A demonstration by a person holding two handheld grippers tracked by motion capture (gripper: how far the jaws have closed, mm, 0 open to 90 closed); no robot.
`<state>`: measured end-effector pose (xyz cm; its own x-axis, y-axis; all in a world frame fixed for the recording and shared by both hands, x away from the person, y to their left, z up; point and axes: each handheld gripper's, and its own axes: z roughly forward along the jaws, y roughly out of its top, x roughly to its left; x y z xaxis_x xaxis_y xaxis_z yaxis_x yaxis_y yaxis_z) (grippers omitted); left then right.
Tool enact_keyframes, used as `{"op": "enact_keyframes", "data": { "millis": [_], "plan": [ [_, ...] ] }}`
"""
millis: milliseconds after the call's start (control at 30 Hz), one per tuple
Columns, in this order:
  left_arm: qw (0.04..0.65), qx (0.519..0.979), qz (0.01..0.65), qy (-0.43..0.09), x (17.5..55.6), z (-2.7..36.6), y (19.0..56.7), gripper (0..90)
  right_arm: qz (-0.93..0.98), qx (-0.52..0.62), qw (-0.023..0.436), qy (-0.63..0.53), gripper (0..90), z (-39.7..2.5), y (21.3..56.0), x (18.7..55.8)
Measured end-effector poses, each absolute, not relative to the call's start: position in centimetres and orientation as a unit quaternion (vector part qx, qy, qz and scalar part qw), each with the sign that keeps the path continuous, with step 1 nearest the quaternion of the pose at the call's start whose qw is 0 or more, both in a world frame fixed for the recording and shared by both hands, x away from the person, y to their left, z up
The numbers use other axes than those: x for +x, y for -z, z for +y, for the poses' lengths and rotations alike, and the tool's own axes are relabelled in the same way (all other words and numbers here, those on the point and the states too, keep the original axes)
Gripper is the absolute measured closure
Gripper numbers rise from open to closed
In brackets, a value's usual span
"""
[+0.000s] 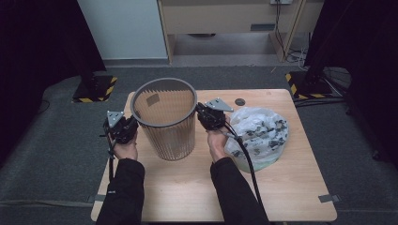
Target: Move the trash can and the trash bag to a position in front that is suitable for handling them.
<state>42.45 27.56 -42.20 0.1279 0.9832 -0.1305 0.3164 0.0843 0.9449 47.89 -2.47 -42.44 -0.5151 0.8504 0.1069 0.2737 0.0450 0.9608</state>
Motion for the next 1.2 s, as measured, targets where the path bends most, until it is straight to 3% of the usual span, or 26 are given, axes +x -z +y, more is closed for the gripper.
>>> {"op": "enact_keyframes", "data": {
  "millis": [133,467,733,1200],
  "plan": [
    [0.485,0.579,0.563,-0.335,42.6,27.8,42.2,90.0,0.686,0.406,0.275,-0.538,90.0,-1.8,42.3,48.4],
    [0.482,0.598,0.548,-0.332,41.4,27.0,42.0,90.0,0.691,0.404,0.273,-0.534,90.0,-2.7,42.2,47.3],
    [0.493,0.606,0.54,-0.313,38.7,24.3,42.2,90.0,0.686,0.41,0.276,-0.534,90.0,-5.6,42.2,44.1],
    [0.494,0.615,0.521,-0.327,36.1,18.5,42.5,90.0,0.695,0.41,0.312,-0.502,90.0,-11.0,41.7,39.8]
  ]
}}
